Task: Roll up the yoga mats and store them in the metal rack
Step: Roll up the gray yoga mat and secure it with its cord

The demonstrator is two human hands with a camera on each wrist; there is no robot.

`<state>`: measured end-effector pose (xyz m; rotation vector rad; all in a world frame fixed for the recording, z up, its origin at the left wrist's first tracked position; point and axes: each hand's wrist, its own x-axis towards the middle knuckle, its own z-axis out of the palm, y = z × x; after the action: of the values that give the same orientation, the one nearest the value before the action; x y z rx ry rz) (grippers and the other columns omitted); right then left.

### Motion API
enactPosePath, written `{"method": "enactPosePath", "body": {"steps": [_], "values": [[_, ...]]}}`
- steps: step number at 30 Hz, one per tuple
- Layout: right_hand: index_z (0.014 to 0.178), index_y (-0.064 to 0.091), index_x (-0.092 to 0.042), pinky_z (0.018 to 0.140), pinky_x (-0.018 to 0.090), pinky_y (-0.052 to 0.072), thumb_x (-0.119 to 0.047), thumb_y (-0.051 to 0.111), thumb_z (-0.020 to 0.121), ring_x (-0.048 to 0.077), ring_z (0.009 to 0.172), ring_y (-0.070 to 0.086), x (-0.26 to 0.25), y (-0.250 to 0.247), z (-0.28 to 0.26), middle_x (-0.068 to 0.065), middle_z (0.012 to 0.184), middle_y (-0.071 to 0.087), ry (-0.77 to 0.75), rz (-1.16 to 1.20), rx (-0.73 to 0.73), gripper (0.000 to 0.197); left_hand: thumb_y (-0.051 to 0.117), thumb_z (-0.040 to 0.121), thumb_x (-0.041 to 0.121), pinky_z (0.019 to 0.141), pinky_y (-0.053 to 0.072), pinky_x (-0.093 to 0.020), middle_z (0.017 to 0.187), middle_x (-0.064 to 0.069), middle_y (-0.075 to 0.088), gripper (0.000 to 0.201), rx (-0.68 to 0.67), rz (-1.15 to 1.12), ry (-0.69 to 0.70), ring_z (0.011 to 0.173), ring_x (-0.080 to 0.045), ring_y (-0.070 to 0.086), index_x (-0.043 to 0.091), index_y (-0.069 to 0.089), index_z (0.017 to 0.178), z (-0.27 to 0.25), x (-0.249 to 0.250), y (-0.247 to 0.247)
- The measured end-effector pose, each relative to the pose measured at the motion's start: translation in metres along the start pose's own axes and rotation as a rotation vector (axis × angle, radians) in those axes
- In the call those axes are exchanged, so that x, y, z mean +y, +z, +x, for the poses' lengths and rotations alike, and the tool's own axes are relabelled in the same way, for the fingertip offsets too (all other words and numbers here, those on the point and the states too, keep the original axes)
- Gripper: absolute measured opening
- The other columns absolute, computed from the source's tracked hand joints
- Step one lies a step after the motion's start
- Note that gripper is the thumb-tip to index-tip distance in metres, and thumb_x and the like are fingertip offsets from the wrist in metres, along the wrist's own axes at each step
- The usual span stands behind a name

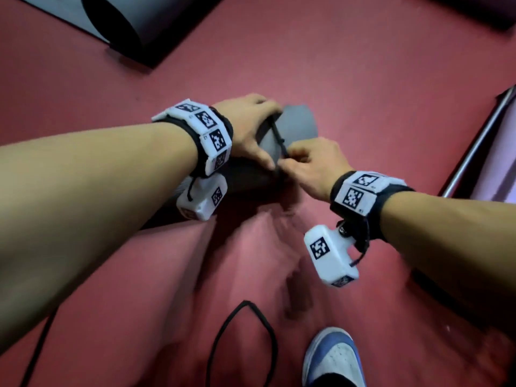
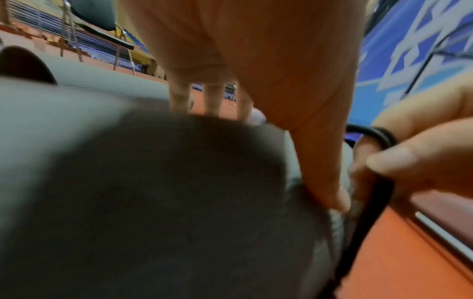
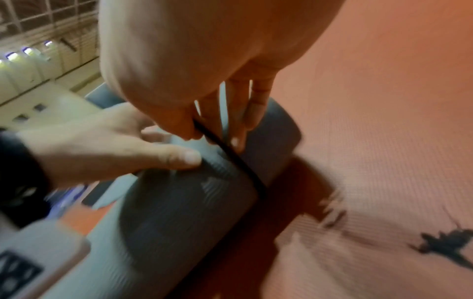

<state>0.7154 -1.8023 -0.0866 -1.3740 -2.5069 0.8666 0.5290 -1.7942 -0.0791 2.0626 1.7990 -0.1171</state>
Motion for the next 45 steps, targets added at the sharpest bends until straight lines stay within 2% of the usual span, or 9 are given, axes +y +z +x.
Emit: {"method": "enactPosePath", "body": {"steps": [8, 12, 16, 21, 25, 29, 36, 39, 45], "values": [[0.067, 0.062, -0.024, 0.072, 0.027, 0.05, -0.034, 0.065, 0.08, 0.026, 0.082, 0.065, -0.022, 0.059, -0.021, 0.001, 0.081, 0.07, -0.165, -0.22, -0.599, 0.017, 0.067, 0.069, 0.074, 0.099, 0.045, -0.049, 0.134, -0.012, 0.05, 0.095, -0.046, 0.019, -0.177, 0.121, -0.036, 0.051, 0.029, 0.031, 0.144, -0.019, -0.035, 0.014], [0.094, 0.07, -0.014, 0.077, 0.028, 0.052, -0.023, 0.068, 0.081, 0.027, 0.086, 0.063, -0.031, 0.103, -0.035, 0.007, 0.094, 0.072, -0.301, -0.369, -0.934, 0.016, 0.083, 0.056, 0.064, 0.103, 0.042, -0.049, 0.138, -0.017, 0.048, 0.123, -0.072, -0.033, -0.276, 0.125, -0.039, 0.048, 0.021, 0.016, 0.151, -0.037, -0.054, 0.011], [0.093, 0.065, -0.02, 0.077, 0.041, 0.057, -0.034, 0.072, 0.076, 0.031, 0.084, 0.065, -0.036, 0.138, -0.049, 0.008, 0.093, 0.069, -0.489, -0.566, -1.087, 0.022, 0.089, 0.045, 0.062, 0.105, 0.039, -0.054, 0.146, -0.017, 0.04, 0.137, -0.111, -0.031, -0.429, 0.131, -0.043, 0.043, 0.025, 0.011, 0.152, -0.065, -0.078, 0.017], [0.117, 0.065, -0.021, 0.082, 0.037, 0.051, -0.029, 0.045, 0.099, 0.03, 0.104, 0.067, -0.032, 0.157, -0.062, 0.004, 0.119, 0.067, -0.66, -0.779, -1.066, 0.028, 0.087, 0.041, 0.066, 0.105, 0.033, -0.055, 0.147, -0.012, 0.039, 0.134, -0.208, 0.108, -0.442, 0.132, -0.038, 0.04, 0.033, 0.017, 0.15, -0.094, -0.105, 0.022], [0.109, 0.069, -0.02, 0.076, 0.032, 0.049, -0.024, 0.043, 0.099, 0.026, 0.098, 0.069, -0.033, 0.166, -0.066, 0.003, 0.112, 0.07, -0.751, -0.877, -1.071, 0.028, 0.081, 0.037, 0.076, 0.109, 0.03, -0.054, 0.155, -0.014, 0.027, 0.146, -0.205, 0.077, -0.42, 0.136, -0.039, 0.028, 0.031, 0.007, 0.155, -0.106, -0.113, 0.026], [0.119, 0.064, -0.01, 0.088, 0.038, 0.049, -0.024, 0.048, 0.099, 0.032, 0.11, 0.063, -0.049, 0.163, -0.063, 0.013, 0.12, 0.065, -0.781, -0.884, -1.17, 0.029, 0.067, 0.03, 0.09, 0.096, 0.039, -0.049, 0.122, -0.007, 0.053, 0.124, -0.268, 0.18, -0.437, 0.114, -0.031, 0.041, 0.02, 0.046, 0.129, -0.109, -0.109, 0.021], [0.111, 0.052, -0.014, 0.071, 0.038, 0.048, -0.034, 0.05, 0.092, 0.035, 0.097, 0.063, -0.137, 0.139, -0.001, 0.01, 0.107, 0.064, -0.835, -0.583, -0.643, 0.028, 0.084, 0.048, 0.069, 0.077, 0.037, -0.041, 0.117, -0.009, 0.046, 0.098, -0.166, 0.065, -0.377, 0.11, -0.032, 0.049, 0.014, 0.047, 0.12, -0.12, -0.107, 0.028], [0.11, 0.056, -0.015, 0.066, 0.041, 0.051, -0.03, 0.048, 0.091, 0.036, 0.088, 0.062, -0.15, 0.128, 0.019, 0.013, 0.097, 0.066, -0.899, -0.5, -0.566, 0.025, 0.08, 0.06, 0.064, 0.09, 0.045, -0.046, 0.12, -0.01, 0.048, 0.089, -0.163, 0.026, -0.346, 0.112, -0.033, 0.049, 0.016, 0.048, 0.127, -0.122, -0.113, 0.026], [0.103, 0.064, -0.022, 0.067, 0.04, 0.05, -0.031, 0.037, 0.083, 0.037, 0.081, 0.063, -0.166, 0.11, 0.041, 0.009, 0.089, 0.07, -0.646, -0.164, -0.212, 0.035, 0.086, 0.049, 0.065, 0.11, 0.03, -0.047, 0.155, -0.006, 0.033, 0.141, -0.368, 0.075, -0.573, 0.139, -0.033, 0.035, 0.027, 0.002, 0.156, -0.186, -0.156, 0.019]]}}
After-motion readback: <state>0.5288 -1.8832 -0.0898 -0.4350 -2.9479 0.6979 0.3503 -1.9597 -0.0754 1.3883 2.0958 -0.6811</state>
